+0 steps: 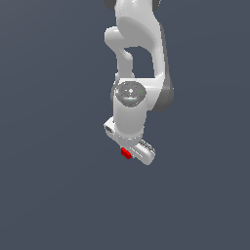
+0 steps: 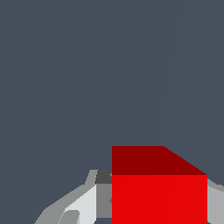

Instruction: Pick up the red cube and move it to a goal position.

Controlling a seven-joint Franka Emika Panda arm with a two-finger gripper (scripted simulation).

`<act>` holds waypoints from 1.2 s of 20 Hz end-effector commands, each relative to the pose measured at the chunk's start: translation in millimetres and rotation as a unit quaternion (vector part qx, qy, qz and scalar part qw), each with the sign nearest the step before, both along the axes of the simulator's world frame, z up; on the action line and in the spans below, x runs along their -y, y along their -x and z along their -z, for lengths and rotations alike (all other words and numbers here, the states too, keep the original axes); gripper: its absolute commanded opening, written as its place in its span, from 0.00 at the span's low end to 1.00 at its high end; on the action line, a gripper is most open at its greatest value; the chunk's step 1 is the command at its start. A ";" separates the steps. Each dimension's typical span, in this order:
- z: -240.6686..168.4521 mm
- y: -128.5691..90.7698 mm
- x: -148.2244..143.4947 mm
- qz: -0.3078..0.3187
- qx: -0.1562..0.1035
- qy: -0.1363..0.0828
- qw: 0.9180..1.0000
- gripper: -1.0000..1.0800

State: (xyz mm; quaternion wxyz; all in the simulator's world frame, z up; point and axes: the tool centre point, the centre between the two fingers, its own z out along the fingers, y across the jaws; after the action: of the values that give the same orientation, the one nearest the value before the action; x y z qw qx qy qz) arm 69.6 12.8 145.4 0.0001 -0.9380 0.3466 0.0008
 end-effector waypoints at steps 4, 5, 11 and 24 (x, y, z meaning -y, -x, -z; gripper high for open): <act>-65.8 4.7 -3.7 0.000 0.001 0.000 1.000 0.00; -77.5 5.5 -4.4 0.000 0.001 0.000 1.000 0.00; -144.8 8.9 -8.5 0.000 0.001 0.000 1.000 0.00; -222.5 9.8 -14.2 0.000 0.001 0.001 1.000 0.00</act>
State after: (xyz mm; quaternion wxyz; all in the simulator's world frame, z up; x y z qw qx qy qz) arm 59.8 26.7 363.2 0.0000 -0.9380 0.3465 -0.0004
